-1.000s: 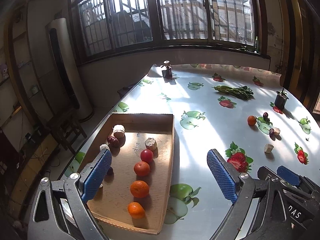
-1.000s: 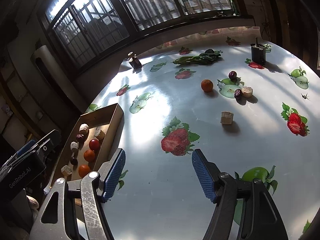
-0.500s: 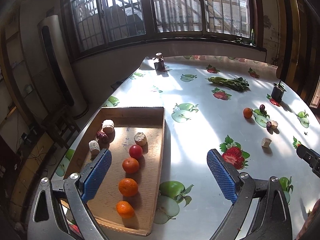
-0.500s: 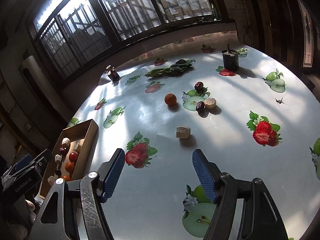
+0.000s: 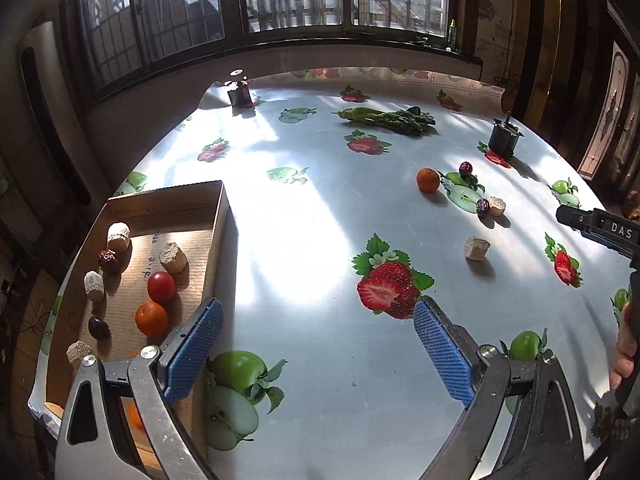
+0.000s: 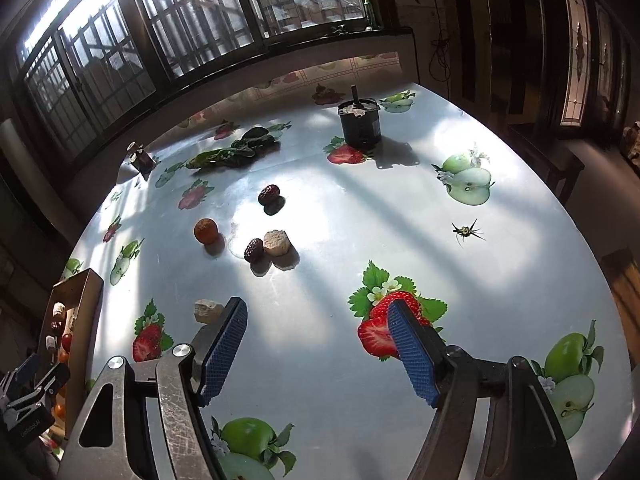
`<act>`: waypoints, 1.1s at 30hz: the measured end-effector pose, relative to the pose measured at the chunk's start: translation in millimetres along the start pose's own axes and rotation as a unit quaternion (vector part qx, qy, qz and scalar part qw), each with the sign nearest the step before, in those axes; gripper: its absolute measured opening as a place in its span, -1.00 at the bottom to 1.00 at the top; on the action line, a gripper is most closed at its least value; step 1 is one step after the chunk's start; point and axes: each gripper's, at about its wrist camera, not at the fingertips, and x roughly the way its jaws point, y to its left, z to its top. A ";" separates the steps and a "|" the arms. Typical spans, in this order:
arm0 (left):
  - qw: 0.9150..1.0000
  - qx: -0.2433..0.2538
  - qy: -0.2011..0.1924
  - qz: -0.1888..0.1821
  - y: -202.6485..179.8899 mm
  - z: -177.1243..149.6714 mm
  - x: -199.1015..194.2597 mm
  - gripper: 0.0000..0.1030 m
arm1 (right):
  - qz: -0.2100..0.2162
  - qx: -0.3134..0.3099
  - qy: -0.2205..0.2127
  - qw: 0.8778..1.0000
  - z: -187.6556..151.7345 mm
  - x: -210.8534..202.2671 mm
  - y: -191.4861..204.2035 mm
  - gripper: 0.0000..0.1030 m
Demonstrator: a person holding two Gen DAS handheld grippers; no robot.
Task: Organize fruits
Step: 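Move both open tools back over the table toward the remaining items, then grasp a white cube with the left tool while the right tool grasps a round beige cake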
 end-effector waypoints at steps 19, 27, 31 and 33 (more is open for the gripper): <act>0.982 0.040 0.050 -0.178 -94.2 38.0 92.7 0.40 | 0.039 -0.013 0.036 0.999 31.0 112.8 17.4 0.00; 0.980 0.064 0.035 -0.186 -112.7 42.1 105.7 0.39 | 0.021 -0.035 0.035 0.999 31.7 112.8 17.9 -0.01; 0.979 0.061 0.041 -0.189 -112.7 41.4 115.0 0.02 | 0.015 -0.050 0.032 0.998 28.0 110.9 18.1 -0.01; 0.978 0.065 0.050 -0.190 -114.0 39.6 120.0 -0.28 | 0.007 -0.060 0.031 0.998 25.7 110.4 20.8 0.00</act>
